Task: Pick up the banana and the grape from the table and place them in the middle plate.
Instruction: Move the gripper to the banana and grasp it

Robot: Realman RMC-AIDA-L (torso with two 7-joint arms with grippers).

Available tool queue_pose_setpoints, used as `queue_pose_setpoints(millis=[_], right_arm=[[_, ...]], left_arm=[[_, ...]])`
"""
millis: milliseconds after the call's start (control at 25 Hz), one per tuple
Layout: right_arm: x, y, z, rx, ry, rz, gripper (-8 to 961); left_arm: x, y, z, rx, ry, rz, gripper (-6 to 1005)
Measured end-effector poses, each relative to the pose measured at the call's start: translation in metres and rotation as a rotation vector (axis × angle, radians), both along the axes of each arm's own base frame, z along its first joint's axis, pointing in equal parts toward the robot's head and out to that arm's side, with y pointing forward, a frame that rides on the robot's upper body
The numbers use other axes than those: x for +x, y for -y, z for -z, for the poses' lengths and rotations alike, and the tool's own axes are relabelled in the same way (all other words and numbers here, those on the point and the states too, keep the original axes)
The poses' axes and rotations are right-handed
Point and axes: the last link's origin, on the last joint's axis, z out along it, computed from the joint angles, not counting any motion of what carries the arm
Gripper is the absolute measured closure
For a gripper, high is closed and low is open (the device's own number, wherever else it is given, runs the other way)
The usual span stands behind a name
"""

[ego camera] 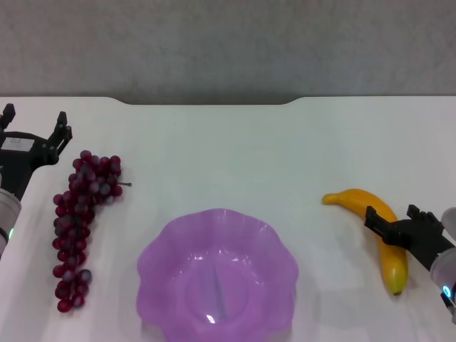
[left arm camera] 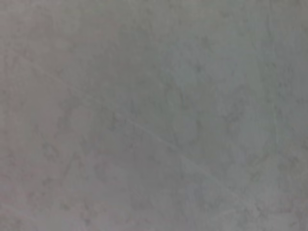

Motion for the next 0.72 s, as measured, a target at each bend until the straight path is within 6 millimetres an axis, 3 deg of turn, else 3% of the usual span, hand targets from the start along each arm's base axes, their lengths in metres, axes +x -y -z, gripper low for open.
queue_pose_setpoints(millis=[720], right_arm=[[0.0048, -0.0017, -0.0002, -0.026, 0.021, 0.028, 121]], left_arm=[[0.0024, 0.0018, -0.0009, 0.014, 0.002, 0.019, 117]])
